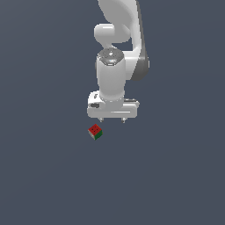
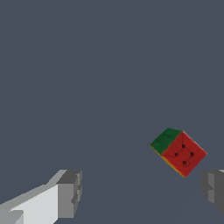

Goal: Pick up the object and move it to a goal position.

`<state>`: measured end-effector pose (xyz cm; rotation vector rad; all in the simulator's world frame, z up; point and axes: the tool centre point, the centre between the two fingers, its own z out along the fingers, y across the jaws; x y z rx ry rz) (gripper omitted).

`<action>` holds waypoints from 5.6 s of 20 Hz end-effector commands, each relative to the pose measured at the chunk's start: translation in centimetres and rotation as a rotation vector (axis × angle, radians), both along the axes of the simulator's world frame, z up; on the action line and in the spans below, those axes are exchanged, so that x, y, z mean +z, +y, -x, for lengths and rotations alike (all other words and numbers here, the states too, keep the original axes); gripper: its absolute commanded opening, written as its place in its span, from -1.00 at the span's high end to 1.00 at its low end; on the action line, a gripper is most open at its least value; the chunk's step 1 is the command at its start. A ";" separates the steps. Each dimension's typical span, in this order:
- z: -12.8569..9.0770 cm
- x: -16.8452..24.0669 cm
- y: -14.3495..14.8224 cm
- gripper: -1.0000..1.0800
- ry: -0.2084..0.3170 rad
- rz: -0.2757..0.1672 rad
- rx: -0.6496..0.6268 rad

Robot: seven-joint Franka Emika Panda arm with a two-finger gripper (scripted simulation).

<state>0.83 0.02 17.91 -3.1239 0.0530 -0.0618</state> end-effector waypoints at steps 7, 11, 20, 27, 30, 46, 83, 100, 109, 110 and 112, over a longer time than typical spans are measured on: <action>-0.7 1.7 0.9 -0.92 -0.025 0.006 0.020; -0.9 2.3 1.2 -0.92 -0.034 0.009 0.027; -0.8 1.7 0.6 -0.92 -0.029 0.012 0.060; -0.7 0.3 -0.7 -0.92 -0.022 0.020 0.144; -0.5 -0.5 -1.5 -0.92 -0.017 0.024 0.195; 0.8 -5.9 -6.5 -0.92 0.014 0.036 0.540; 2.3 -14.5 -9.7 -0.92 0.031 0.031 0.786; 2.2 -14.0 -9.9 1.00 0.031 0.031 0.785; 2.0 -9.2 -11.2 1.00 0.031 0.031 0.786; 1.9 -8.3 -11.5 1.00 0.031 0.031 0.786; 1.8 -6.5 -11.9 1.00 0.031 0.031 0.786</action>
